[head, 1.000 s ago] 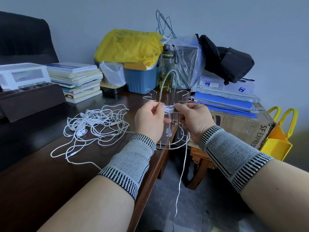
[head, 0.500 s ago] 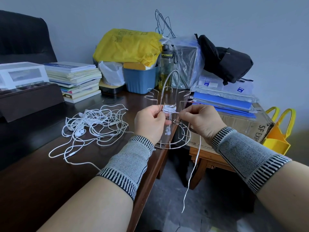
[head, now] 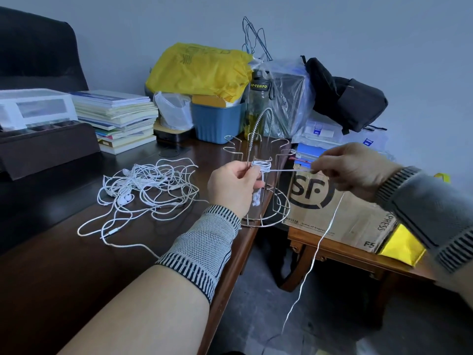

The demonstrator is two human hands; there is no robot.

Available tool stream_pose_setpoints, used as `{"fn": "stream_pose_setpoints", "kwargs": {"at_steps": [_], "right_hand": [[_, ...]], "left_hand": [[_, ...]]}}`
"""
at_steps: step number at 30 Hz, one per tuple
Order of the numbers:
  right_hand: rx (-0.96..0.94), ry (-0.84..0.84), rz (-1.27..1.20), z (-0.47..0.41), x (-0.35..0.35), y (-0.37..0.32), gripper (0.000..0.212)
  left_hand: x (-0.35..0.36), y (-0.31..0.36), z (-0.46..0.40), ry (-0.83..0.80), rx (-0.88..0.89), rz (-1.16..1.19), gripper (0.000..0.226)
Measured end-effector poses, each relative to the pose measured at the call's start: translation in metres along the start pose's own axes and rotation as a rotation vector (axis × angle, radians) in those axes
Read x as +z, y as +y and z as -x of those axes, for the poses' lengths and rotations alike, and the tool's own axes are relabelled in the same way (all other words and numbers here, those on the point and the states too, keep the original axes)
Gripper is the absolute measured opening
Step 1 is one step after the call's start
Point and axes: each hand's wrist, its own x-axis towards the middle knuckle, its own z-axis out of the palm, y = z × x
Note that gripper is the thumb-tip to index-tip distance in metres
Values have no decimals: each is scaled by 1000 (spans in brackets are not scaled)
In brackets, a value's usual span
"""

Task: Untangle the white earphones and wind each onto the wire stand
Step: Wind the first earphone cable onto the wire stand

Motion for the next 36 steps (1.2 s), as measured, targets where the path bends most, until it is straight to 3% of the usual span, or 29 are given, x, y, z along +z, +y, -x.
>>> {"fn": "stream_pose_setpoints", "kwargs": {"at_steps": [3, 8, 10, 15, 18, 22, 29, 36], "right_hand": [[9, -65, -50, -1, -4, -11, 12], [-190, 184, 613, -4, 22, -40, 21], [-291, 231, 734, -6, 41, -57, 22], [-329, 254, 1010, -21, 83, -78, 12], [-333, 273, 1016, -29, 86, -77, 10], [-223, 226, 919, -32, 58, -64, 28], [-262, 244, 1082, -29, 54, -65, 27], [-233, 18, 1028, -23, 78, -84, 25]], "left_hand": [[0, -1, -1, 4, -27, 32, 14], [2, -3, -1, -2, -35, 42, 15], [4, -2, 1, -10, -44, 51, 16], [7, 2, 4, 26, -110, 94, 6], [6, 3, 5, 27, -99, 84, 7], [5, 1, 4, 10, -44, 32, 12], [6, 2, 6, 9, -36, 23, 11], [7, 5, 9, -7, -30, 3, 17]]}}
